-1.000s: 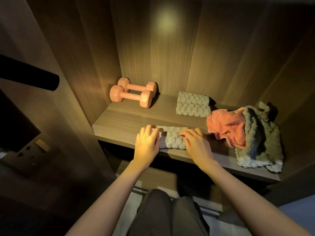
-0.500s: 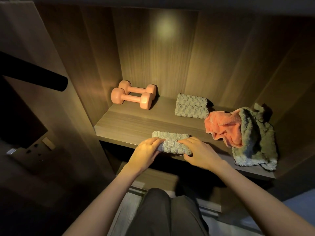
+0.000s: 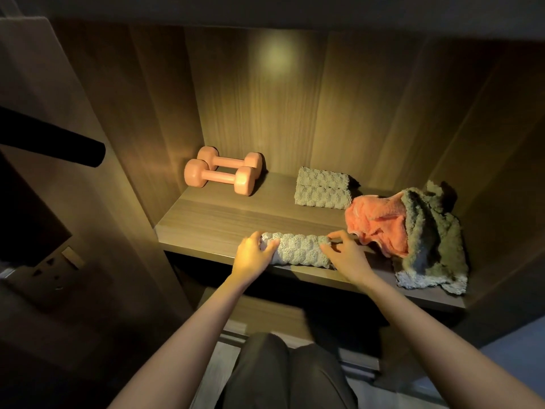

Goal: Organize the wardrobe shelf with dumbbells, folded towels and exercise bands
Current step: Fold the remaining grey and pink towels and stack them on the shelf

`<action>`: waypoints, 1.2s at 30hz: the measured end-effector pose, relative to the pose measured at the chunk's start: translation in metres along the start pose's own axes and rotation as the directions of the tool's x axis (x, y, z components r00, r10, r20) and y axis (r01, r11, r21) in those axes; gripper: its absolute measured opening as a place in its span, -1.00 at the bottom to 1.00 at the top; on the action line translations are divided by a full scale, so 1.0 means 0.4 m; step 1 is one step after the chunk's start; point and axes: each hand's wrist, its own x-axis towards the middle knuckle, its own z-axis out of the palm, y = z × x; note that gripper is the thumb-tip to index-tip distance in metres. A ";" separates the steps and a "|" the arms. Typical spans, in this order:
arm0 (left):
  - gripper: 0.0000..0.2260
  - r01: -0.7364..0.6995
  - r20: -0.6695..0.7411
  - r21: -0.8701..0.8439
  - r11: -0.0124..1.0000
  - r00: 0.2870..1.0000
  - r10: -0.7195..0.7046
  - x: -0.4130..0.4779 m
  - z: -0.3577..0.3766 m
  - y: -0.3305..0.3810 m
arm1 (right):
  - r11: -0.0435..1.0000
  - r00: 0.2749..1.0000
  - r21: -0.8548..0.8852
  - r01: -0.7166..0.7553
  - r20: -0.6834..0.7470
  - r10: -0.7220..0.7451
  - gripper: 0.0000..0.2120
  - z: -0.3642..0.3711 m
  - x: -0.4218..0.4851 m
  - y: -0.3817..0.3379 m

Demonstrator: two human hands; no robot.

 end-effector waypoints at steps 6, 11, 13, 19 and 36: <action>-0.81 -0.316 -0.251 0.449 0.836 0.853 0.457 -0.011 0.009 0.011 | 0.848 0.926 -0.458 0.265 -0.125 -0.357 -0.61 0.032 -0.002 -0.042; -0.72 -0.487 -0.021 0.447 0.750 0.832 0.554 -0.025 0.005 -0.016 | 0.589 0.844 -0.627 0.509 0.229 -0.485 -0.50 0.032 -0.001 -0.014; -0.65 -0.492 0.028 0.407 0.770 0.849 0.527 -0.029 -0.002 -0.036 | 0.633 0.844 -0.567 0.527 0.265 -0.466 -0.50 0.022 -0.002 0.009; -0.63 -0.462 0.101 0.453 0.763 0.877 0.471 0.012 0.004 -0.017 | 0.568 0.843 -0.636 0.522 0.283 -0.456 -0.52 0.009 0.019 0.004; -0.33 -0.500 0.238 0.381 0.777 0.866 0.440 0.241 0.142 0.066 | 0.612 0.928 -0.759 0.224 -0.026 -0.373 -0.49 -0.010 0.203 0.054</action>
